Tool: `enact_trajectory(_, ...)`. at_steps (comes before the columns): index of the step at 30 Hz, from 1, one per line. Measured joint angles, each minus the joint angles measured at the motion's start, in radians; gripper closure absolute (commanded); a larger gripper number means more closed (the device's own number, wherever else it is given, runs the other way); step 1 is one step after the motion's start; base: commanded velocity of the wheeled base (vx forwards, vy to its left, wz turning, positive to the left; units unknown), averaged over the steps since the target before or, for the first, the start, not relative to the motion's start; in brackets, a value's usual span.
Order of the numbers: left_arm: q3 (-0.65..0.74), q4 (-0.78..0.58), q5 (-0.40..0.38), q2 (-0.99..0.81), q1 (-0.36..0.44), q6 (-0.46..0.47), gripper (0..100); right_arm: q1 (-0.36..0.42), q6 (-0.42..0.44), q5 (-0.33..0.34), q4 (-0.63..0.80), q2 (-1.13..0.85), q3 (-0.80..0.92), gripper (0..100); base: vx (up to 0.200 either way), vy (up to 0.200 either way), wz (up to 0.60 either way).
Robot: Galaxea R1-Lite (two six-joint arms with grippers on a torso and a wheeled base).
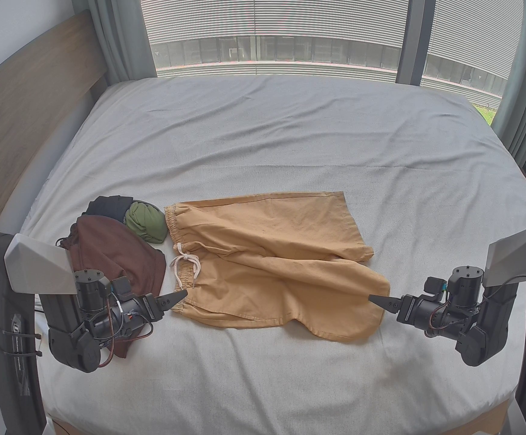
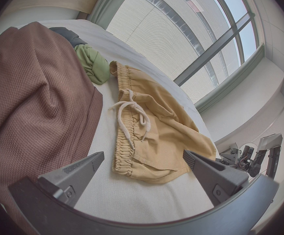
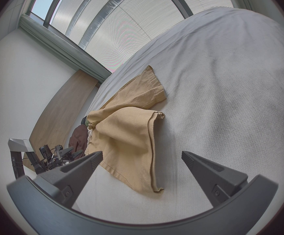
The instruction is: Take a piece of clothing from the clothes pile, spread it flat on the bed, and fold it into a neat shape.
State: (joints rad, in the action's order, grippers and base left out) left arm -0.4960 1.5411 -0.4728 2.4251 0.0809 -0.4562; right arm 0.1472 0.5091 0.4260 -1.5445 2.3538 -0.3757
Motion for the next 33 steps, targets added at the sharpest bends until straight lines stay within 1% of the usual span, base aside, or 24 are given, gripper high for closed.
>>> enact_trajectory(3,-0.017,0.0,0.013,0.023,0.0,0.0,0,0.0,0.0,0.0,0.0,0.001,0.0,0,0.0,0.0,0.0)
enact_trajectory(14,-0.059,0.0,0.014,0.082,0.017,-0.005,0,0.0,0.0,0.0,-0.001,0.007,0.0,0,0.0,0.0,0.0)
enact_trajectory(23,-0.1,0.0,0.013,0.108,0.036,-0.065,0,0.0,0.0,0.0,-0.001,0.01,-0.001,0,0.0,0.0,0.0)
enact_trajectory(31,-0.117,0.0,0.014,0.118,0.054,-0.073,0,-0.004,0.0,0.0,-0.001,0.011,0.0,0,0.0,0.0,0.0)
enact_trajectory(32,-0.118,0.0,0.014,0.121,0.054,-0.073,100,-0.004,0.0,0.0,-0.001,0.011,0.0,0,0.0,0.0,0.0)
enact_trajectory(33,-0.119,0.0,0.014,0.122,0.054,-0.073,100,-0.004,0.0,-0.001,-0.001,0.011,0.0,0,0.0,0.0,0.0)
